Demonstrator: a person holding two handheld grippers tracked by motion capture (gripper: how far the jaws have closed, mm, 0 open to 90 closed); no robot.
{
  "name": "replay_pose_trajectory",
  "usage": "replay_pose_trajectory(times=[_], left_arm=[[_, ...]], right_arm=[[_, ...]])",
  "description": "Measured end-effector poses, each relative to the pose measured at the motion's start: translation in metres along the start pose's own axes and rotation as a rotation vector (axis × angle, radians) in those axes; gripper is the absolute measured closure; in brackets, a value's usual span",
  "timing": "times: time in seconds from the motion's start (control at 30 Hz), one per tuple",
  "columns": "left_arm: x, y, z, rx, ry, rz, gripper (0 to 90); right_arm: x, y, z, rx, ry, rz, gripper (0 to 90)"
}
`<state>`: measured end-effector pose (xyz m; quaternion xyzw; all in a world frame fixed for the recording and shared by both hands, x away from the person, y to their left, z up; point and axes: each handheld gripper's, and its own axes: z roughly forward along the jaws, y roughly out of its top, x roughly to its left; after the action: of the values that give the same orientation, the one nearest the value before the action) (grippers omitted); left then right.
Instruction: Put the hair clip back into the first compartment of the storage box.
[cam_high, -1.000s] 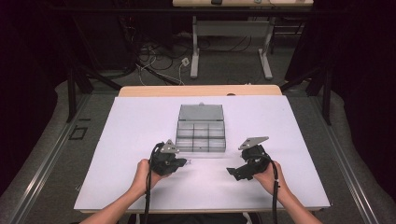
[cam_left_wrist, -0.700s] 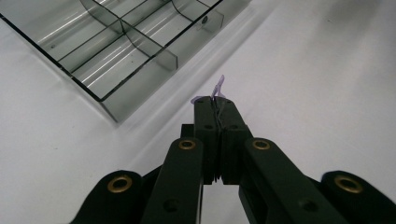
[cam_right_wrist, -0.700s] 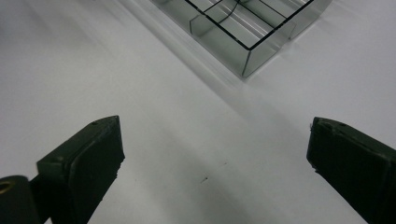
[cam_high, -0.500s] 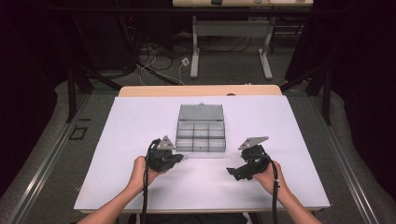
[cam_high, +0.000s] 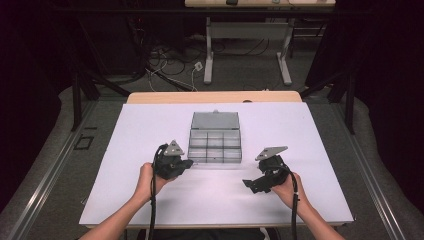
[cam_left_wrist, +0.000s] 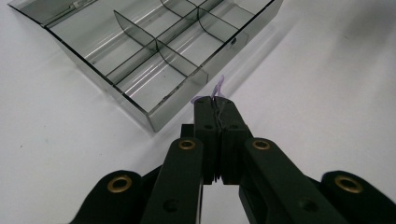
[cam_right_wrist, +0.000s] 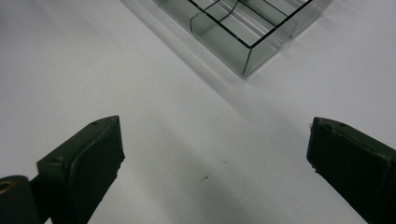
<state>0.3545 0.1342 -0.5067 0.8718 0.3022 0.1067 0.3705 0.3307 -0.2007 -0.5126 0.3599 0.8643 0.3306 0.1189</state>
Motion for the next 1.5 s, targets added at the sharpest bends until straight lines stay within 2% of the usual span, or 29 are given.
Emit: replay_pose_trajectory(times=[0.2,0.23,0.27,0.33,0.7,0.83,0.93,1.0,1.23,1.5], left_arm=[[0.003,0.003,-0.002,-0.002,0.01,0.004,88.9],[0.004,0.004,-0.003,0.008,0.007,0.015,88.9],[0.004,0.004,-0.002,-0.004,0.006,0.001,88.9],[0.006,0.007,-0.003,0.01,0.004,0.023,88.9],[0.014,0.016,-0.006,-0.016,0.021,0.018,88.9],[0.017,0.024,-0.003,-0.015,0.026,0.031,88.9],[0.018,0.028,0.001,-0.017,0.023,0.02,88.9],[0.02,0.03,0.004,-0.018,0.028,0.014,88.9],[0.031,0.034,0.009,-0.021,0.055,-0.001,88.8],[0.042,0.044,0.02,-0.028,0.07,-0.019,88.8]], right_arm=[[0.0,0.0,0.0,0.001,0.0,0.0,3.5],[0.0,0.0,0.0,0.0,0.0,-0.002,3.5],[0.0,0.0,0.0,0.001,0.0,-0.002,3.5],[0.0,0.0,0.0,0.002,0.0,-0.001,3.6],[0.0,0.0,-0.001,-0.001,-0.004,0.004,3.6],[0.0,0.0,-0.001,0.0,-0.008,0.002,3.7],[0.001,0.0,-0.001,-0.011,-0.008,0.01,3.8],[0.0,0.0,-0.001,0.006,-0.004,0.007,3.8],[-0.001,0.0,0.0,0.0,-0.009,0.014,3.9],[-0.002,0.0,0.0,-0.002,-0.009,0.002,3.9]])
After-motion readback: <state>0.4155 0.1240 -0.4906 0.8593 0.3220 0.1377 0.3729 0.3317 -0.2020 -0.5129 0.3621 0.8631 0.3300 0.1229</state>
